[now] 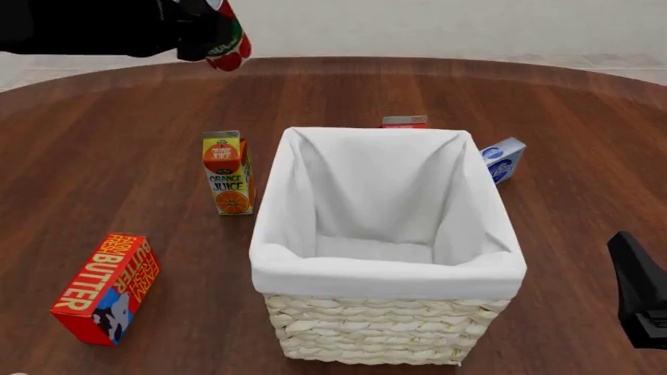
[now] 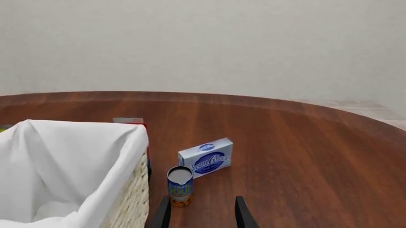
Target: Pick up the alphabet soup and the tomato sauce, and put them in the basket.
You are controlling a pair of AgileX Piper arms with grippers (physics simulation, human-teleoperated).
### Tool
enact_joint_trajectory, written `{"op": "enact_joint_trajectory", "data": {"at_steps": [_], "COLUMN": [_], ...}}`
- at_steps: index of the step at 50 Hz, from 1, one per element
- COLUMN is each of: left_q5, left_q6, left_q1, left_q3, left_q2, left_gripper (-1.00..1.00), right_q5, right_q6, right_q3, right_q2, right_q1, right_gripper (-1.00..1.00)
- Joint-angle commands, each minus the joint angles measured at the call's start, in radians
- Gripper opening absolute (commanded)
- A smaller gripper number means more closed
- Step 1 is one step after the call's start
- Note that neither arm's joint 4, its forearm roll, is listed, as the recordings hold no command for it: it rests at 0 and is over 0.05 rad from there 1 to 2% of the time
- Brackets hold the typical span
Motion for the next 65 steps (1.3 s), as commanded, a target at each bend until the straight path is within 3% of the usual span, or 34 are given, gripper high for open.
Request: {"op": "enact_joint_trajectory", "data": {"at_steps": [1,40,65], "left_q5": [0.019,0.072,0.098], "left_q6": [0.007,-0.003,0.01], "left_q1": [-0.077,-0.283,-0.358], "left_q3": [-0.009,0.014,0.011], "left_q2": [-0.021,-0.016,0.021], "left_gripper": [-1.0,-1.0,-1.0], "right_q5": [-0.001,-0.002,0.003], "right_q6": [0.0,-0.016,-0.013], "right_q3": [0.001,0.006,-0.002], "right_q2": [0.0,0.0,0.0], "right_q1": [0.001,0.013,0.013], "right_gripper": [1.0,1.0,1.0]}}
